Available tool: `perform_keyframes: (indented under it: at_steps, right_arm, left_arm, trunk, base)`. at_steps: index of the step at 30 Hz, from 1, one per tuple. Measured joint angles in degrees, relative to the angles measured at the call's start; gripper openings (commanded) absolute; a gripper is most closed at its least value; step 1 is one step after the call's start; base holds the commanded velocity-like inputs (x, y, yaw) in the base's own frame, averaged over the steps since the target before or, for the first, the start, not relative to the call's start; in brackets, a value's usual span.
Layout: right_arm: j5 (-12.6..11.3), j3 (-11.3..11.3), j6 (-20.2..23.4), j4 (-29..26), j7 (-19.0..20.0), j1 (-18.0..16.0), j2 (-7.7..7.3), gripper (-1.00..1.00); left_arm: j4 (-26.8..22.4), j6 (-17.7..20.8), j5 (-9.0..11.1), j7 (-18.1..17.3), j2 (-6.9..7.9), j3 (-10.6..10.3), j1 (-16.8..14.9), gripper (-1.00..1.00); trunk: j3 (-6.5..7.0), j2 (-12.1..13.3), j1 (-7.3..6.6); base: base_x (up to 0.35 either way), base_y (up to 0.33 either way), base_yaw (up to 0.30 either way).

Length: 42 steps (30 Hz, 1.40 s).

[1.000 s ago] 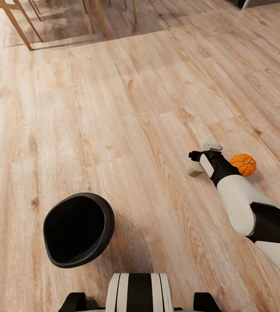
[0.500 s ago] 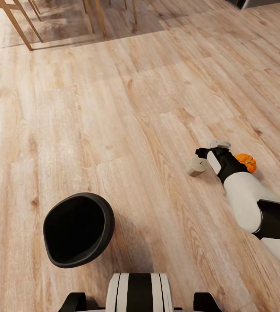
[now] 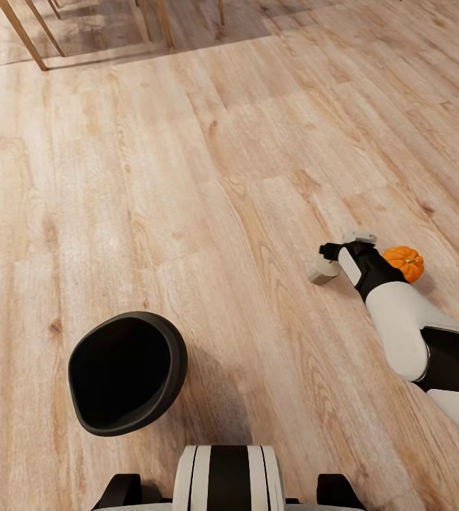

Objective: Place each of the two pumpkins and all three candles from the living room inside a cabinet in the living room (use any cabinet), then make sure every cabinet is closed, and position the cauldron so it is next to a table in the living room.

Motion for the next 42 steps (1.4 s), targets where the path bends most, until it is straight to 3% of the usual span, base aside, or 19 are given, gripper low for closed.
perform_keyframes:
  at_steps: [7,10,29,37,40,42]
  right_arm:
    - [0.0,0.0,0.2,0.0,0.0,-0.1,0.24,1.0]
    - [0.0,0.1,0.2,0.1,0.0,-0.1,0.25,1.0]
    - [0.0,0.1,0.3,0.3,0.0,-0.3,1.21,1.0]
    - [0.0,0.1,0.3,1.0,0.0,-0.3,1.31,1.0]
    - [1.9,0.5,0.6,1.6,-0.3,-0.4,1.31,1.0]
    - [1.3,0.4,0.5,0.7,-0.2,-0.4,1.35,1.0]
  left_arm:
    - [0.0,0.0,0.1,0.0,0.0,0.0,0.0,1.0]
    - [0.0,0.0,0.1,0.0,0.0,0.0,0.0,1.0]
    - [0.0,0.0,0.1,0.0,0.0,-0.3,0.0,1.0]
    - [0.0,0.0,0.1,0.0,0.0,-0.3,0.0,1.0]
    - [0.0,0.0,0.1,0.0,0.0,-0.3,0.0,1.0]
    - [0.0,0.0,0.1,0.0,0.0,-0.4,0.0,1.0]
  trunk:
    - [0.0,0.0,0.0]
    - [-0.66,0.0,0.08]
    - [-0.66,0.0,0.08]
    - [-2.43,-0.1,0.29]
    - [-3.09,-0.2,0.35]
    - [-3.53,-0.2,0.4]
  base:
    - [0.0,0.0,0.0]
    - [0.0,0.0,0.0]
    - [0.0,0.0,0.0]
    - [0.0,0.0,0.0]
    - [0.0,0.0,0.0]
    - [0.0,0.0,0.0]
